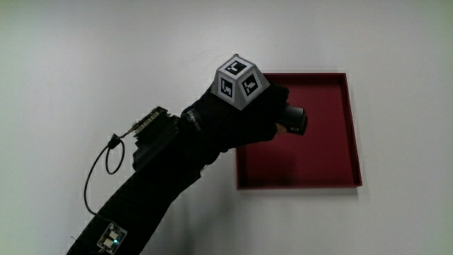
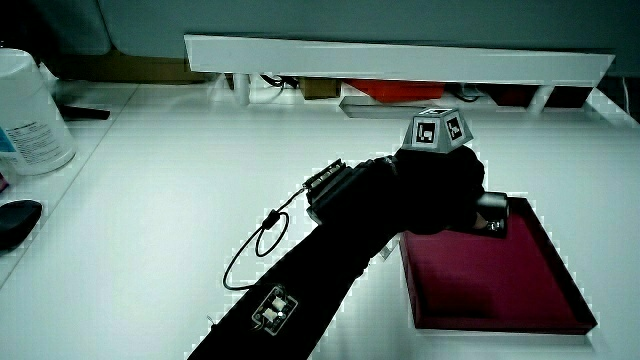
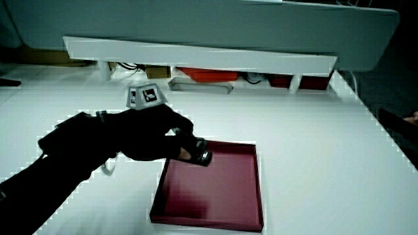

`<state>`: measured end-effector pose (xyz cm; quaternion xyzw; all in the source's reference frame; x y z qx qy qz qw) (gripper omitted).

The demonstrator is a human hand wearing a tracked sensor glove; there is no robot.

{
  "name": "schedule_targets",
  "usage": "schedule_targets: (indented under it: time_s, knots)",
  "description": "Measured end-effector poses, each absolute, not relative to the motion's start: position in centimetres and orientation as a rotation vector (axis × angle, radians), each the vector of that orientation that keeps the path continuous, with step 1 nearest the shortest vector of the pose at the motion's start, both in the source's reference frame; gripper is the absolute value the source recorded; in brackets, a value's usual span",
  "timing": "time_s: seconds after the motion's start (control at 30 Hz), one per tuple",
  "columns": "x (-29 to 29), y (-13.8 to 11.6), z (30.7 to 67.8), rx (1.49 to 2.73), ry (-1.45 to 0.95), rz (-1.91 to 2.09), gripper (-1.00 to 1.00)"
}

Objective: Place stapper into plate

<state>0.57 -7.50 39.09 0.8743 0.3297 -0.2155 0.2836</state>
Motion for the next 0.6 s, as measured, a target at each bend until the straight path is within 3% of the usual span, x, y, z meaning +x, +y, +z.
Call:
schedule_targets:
  time_s: [0.6]
  knots:
    - [3.7,-5.8,45.6,2.222,0.868,-0.437,0.00]
